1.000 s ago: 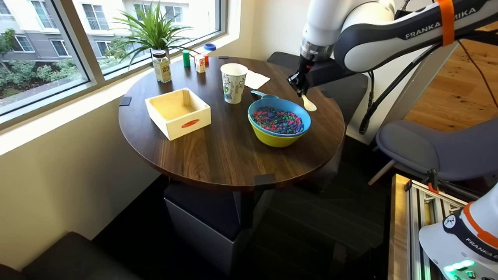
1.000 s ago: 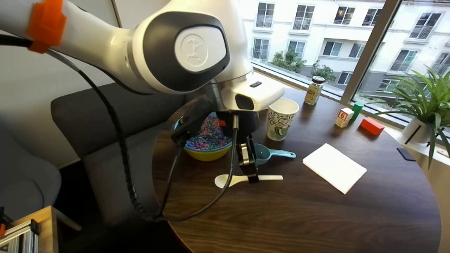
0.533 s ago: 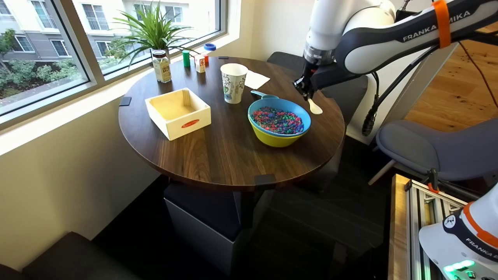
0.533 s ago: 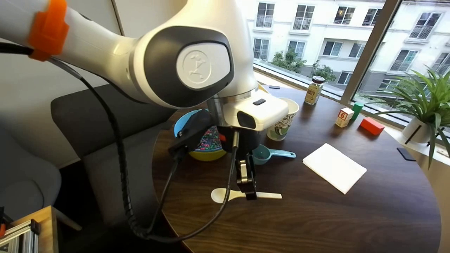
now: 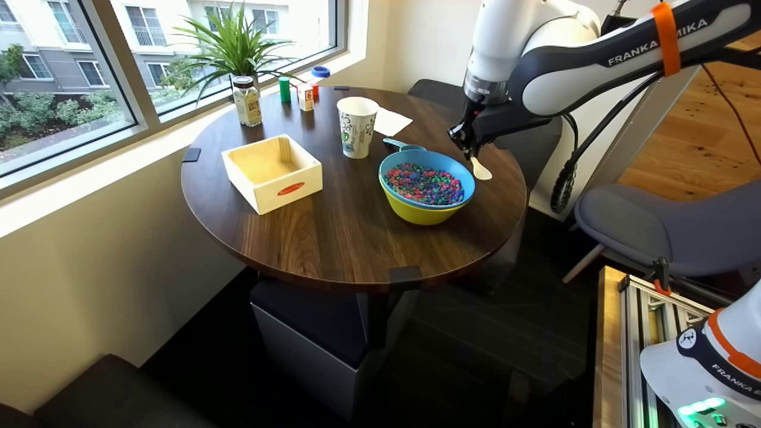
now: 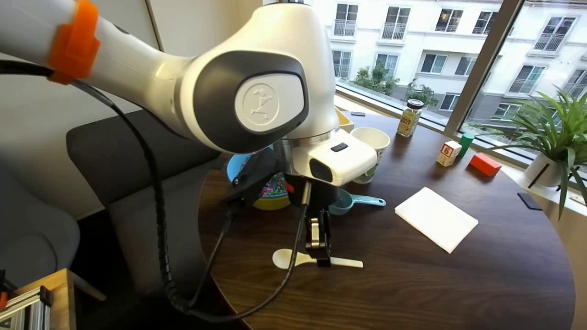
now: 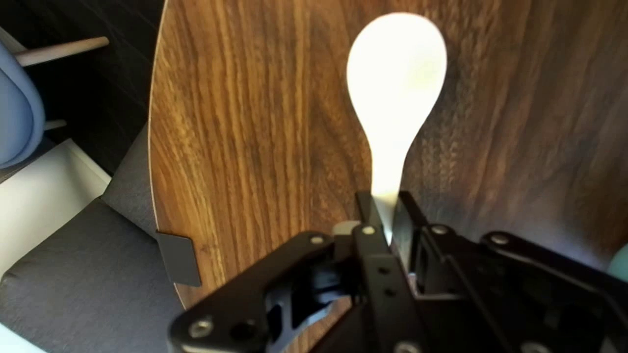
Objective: Use the white spoon to put some contents of the bowl in the blue scoop
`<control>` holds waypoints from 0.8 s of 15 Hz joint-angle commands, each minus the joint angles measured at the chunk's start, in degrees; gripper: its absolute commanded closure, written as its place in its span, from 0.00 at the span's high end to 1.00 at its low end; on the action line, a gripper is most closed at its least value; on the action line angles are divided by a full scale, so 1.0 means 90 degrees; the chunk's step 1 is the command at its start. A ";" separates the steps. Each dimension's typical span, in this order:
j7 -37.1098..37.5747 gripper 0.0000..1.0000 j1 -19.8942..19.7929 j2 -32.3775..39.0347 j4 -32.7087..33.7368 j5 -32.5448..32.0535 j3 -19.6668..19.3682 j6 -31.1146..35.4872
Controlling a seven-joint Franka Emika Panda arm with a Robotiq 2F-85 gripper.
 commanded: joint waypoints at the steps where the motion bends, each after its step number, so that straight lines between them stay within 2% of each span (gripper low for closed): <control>1: 0.0064 0.03 0.0007 0.0102 -0.0050 0.0172 -0.0031 0.0166; 8: 0.0090 0.03 0.0021 0.0182 -0.0065 0.0218 -0.0051 0.0173; 9: 0.0088 0.09 0.0021 0.0186 -0.0065 0.0224 -0.0053 0.0176; 10: 0.0151 0.39 0.0024 0.0190 -0.0045 0.0214 -0.0057 0.0160; 11: 0.0134 0.39 0.0023 0.0178 -0.0046 0.0203 -0.0059 0.0169; 12: 0.0159 0.46 0.0026 0.0164 -0.0037 0.0174 -0.0059 0.0168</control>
